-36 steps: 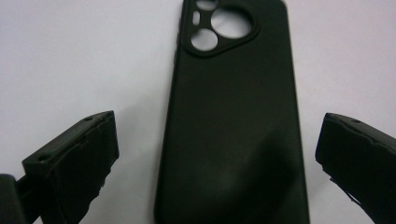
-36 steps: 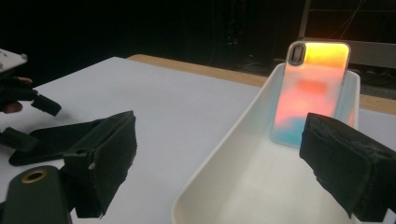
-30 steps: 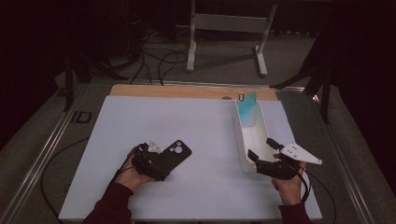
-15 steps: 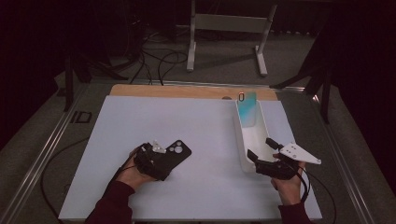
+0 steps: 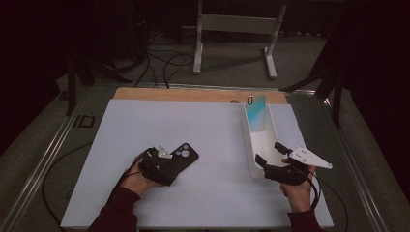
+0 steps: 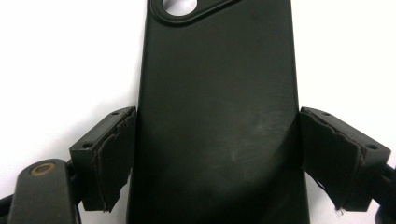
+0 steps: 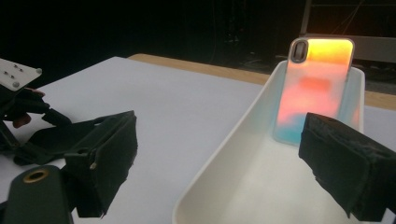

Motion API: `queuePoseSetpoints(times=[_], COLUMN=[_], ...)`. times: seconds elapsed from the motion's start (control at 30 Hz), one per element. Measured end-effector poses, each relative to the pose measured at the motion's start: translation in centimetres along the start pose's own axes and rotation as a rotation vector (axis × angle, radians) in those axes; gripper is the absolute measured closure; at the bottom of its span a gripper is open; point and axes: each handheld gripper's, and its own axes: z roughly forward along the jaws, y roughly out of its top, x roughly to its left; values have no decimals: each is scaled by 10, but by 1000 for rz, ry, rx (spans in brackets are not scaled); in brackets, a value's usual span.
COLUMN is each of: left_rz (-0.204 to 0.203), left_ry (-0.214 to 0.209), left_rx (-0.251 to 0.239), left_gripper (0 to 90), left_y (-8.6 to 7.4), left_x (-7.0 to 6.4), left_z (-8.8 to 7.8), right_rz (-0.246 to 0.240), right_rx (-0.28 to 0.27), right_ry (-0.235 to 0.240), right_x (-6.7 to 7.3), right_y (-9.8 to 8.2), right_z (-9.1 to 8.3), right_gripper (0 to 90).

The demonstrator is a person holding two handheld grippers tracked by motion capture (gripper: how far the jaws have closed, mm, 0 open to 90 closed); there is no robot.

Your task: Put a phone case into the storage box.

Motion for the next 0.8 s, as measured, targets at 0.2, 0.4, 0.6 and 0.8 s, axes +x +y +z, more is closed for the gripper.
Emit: queuePoseSetpoints(times=[0.2,0.4,0.6,0.8], left_rz=[-3,0,5,32], left_ry=[43,70,85,92], left_rx=[-53,-91,-138,-161], left_gripper=[158,156,156,156], left_y=[3,7,13,25], left_x=[0,-1,-2,-4], left_z=[-9,-15,-26,-31], right_rz=[7,32,47,41], right_rx=[7,30,53,80], right_ry=[6,37,33,36], right_x=[0,-1,-4,-4], right_y=[2,3,6,12], right_z=[0,3,4,7], right_gripper=[114,107,90,93])
